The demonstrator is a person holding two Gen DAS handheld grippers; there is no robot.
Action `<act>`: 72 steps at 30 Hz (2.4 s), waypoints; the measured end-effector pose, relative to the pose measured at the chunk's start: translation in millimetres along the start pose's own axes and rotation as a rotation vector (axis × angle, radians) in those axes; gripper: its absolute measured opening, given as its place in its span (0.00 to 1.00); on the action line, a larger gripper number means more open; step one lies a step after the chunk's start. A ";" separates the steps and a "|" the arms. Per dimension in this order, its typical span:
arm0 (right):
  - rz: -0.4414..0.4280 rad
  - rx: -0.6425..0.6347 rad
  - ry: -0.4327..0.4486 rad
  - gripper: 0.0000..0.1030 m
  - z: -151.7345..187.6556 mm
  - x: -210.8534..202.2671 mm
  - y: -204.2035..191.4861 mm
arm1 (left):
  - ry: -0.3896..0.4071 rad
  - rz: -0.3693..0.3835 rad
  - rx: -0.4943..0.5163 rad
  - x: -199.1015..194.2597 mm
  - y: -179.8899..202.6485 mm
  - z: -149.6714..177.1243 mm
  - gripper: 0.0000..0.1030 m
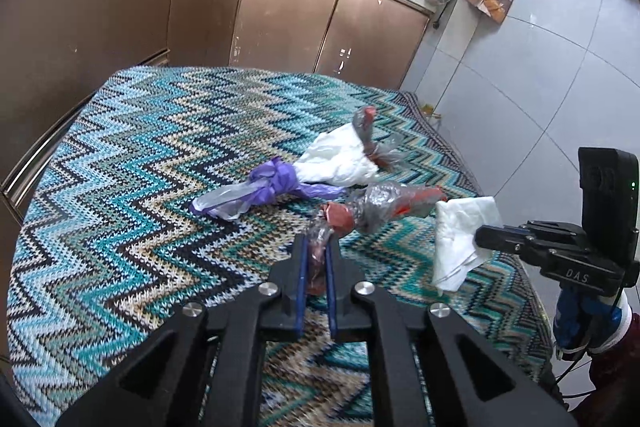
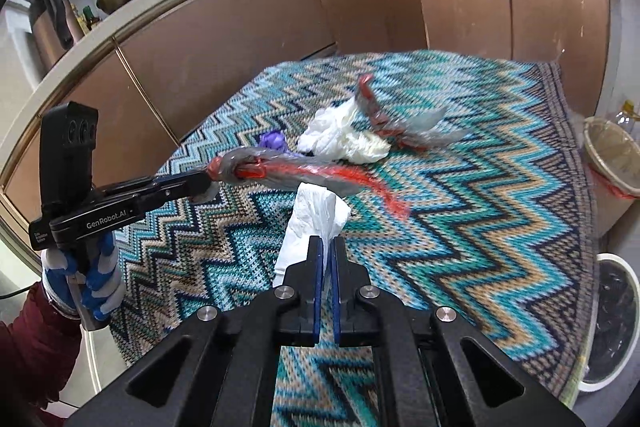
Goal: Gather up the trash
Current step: 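Carry the tissue and clear bag to the steel bin and release both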
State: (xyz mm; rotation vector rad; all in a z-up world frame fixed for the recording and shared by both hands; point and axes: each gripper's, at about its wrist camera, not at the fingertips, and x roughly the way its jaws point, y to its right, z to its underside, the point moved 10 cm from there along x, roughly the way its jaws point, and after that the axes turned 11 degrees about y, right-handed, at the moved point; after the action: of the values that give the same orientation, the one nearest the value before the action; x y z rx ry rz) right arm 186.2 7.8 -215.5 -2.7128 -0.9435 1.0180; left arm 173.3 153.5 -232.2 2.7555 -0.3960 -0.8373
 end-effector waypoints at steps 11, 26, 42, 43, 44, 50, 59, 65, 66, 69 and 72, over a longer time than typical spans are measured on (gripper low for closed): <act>0.109 0.075 0.151 0.04 -4.5 -86.8 52.9 | 0.035 0.024 0.069 -12.6 69.2 -29.1 0.07; 0.544 0.203 0.296 0.04 14.2 -220.8 212.8 | -0.097 0.171 0.269 108.6 259.0 -43.7 0.07; 0.721 0.326 0.206 0.04 58.4 -199.9 345.6 | -0.300 0.129 0.392 252.3 370.8 29.1 0.08; 0.727 0.329 0.198 0.05 60.6 -196.4 351.7 | -0.309 0.131 0.391 257.9 373.7 32.9 0.09; 0.733 0.331 0.190 0.05 62.8 -193.3 356.4 | -0.321 0.135 0.387 264.5 377.1 37.4 0.09; 0.771 0.355 0.137 0.28 77.8 -174.1 388.1 | -0.388 0.172 0.336 290.2 387.1 59.2 0.18; 0.767 0.379 0.145 0.37 80.7 -176.2 382.9 | -0.332 0.196 0.289 274.0 386.0 49.7 0.36; 0.755 0.356 0.200 0.45 61.4 -191.9 352.7 | -0.184 0.191 0.291 229.6 380.6 12.9 0.36; 0.753 0.345 0.214 0.48 55.7 -195.7 344.6 | -0.159 0.188 0.298 220.4 379.8 6.7 0.36; 0.751 0.318 0.243 0.53 42.5 -205.6 325.4 | -0.093 0.183 0.315 193.8 377.4 -8.6 0.36; 0.753 0.291 0.271 0.54 30.7 -216.9 306.1 | -0.023 0.171 0.324 162.5 370.9 -25.6 0.36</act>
State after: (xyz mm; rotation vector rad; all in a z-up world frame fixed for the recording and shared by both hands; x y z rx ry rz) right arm 198.7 -368.2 -205.7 -2.8597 0.2868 0.7388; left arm 248.2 -242.3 -183.5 2.9465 -0.8251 -0.8256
